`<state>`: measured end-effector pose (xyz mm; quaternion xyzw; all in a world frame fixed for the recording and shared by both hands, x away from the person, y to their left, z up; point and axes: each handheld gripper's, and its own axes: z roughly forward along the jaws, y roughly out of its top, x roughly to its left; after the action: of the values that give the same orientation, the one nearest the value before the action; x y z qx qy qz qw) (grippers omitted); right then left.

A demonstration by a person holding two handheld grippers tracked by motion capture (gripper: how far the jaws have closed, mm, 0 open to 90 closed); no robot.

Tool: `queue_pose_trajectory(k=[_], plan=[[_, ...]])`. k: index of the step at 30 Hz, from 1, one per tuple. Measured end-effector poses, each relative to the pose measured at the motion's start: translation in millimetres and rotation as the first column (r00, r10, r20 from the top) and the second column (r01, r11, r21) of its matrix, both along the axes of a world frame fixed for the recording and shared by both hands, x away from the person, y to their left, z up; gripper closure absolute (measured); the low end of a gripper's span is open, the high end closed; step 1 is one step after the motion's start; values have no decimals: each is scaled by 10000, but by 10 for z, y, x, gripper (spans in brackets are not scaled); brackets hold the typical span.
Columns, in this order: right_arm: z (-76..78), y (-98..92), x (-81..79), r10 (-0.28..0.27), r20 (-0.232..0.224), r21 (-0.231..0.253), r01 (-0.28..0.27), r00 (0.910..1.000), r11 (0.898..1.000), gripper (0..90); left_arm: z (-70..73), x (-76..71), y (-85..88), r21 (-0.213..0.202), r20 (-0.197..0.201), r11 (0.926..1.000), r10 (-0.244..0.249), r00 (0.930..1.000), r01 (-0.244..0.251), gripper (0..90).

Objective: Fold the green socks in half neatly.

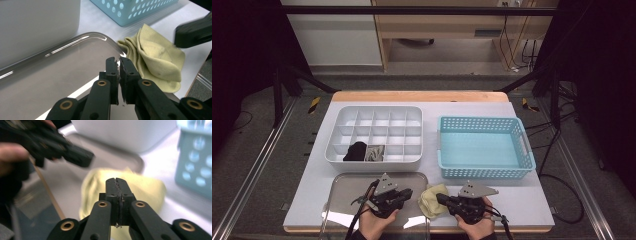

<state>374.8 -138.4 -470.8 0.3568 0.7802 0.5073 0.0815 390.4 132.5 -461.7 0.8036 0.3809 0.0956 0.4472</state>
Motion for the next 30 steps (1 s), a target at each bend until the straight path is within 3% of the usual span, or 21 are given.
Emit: queue_pose_trajectory(k=[5,10,16,20,23,26,30], plan=[[-145,59,18,140,-327,-506,-156,9994,9986,900,117,-6,-29,-203,250,9997,-110,9996,115,844],[-222,138,19,231,-287,-931,-256,9993,9953,900,251,-29,-133,-299,537,9989,-345,9980,361,829],[-117,54,26,117,-37,-511,-119,9999,9986,900,246,-39,-387,-177,491,9969,-754,9959,763,800],[-37,-101,56,-594,298,-240,602,9978,9979,892,217,-18,-529,127,437,9956,-938,9946,933,780],[-13,-222,39,-1018,350,-294,1028,9942,9943,820,218,4,-621,277,435,9945,-1019,9938,1008,802],[-18,-250,23,-1120,254,-292,1127,9934,9932,780,211,13,-668,425,412,9937,-1056,9936,1039,823],[-76,-276,-19,-1101,-43,-380,1098,9939,9932,685,132,44,-764,1069,216,9887,-1081,9939,1052,867]])
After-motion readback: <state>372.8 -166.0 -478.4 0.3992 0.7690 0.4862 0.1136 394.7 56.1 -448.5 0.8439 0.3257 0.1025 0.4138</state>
